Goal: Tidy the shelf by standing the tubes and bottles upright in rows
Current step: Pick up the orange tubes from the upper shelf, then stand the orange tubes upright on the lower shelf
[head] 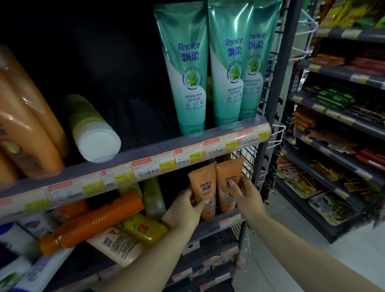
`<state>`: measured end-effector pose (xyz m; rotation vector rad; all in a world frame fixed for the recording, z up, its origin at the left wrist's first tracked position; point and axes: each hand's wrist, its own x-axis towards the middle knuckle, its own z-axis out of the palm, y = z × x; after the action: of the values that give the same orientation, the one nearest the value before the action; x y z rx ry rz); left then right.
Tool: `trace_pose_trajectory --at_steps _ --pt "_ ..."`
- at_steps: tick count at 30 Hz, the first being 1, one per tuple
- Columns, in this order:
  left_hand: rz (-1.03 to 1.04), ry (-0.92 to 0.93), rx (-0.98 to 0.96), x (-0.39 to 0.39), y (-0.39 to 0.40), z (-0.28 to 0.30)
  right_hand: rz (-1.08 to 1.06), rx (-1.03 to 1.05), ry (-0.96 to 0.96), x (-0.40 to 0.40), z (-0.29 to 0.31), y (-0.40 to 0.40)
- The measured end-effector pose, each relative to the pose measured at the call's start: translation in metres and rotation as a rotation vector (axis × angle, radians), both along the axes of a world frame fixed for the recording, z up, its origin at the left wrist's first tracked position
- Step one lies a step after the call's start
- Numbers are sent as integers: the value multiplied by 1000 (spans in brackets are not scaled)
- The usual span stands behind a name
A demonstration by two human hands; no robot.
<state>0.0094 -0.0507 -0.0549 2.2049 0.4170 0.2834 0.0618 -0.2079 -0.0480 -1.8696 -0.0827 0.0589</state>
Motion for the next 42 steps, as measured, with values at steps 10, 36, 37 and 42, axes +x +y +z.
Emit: trace_pose_trajectory --at_steps 10,36,37,42 --pt "-66 67 43 -2 24 10 -10 -72 49 -12 -1 -4" --pt "-159 257 520 -21 64 -11 -167 -86 18 -36 -7 17" --pt "-154 242 508 -22 64 -12 -159 -79 2 -34 -5 18" --pt "-131 183 406 -28 62 -5 -162 -89 -39 -25 -2 22"
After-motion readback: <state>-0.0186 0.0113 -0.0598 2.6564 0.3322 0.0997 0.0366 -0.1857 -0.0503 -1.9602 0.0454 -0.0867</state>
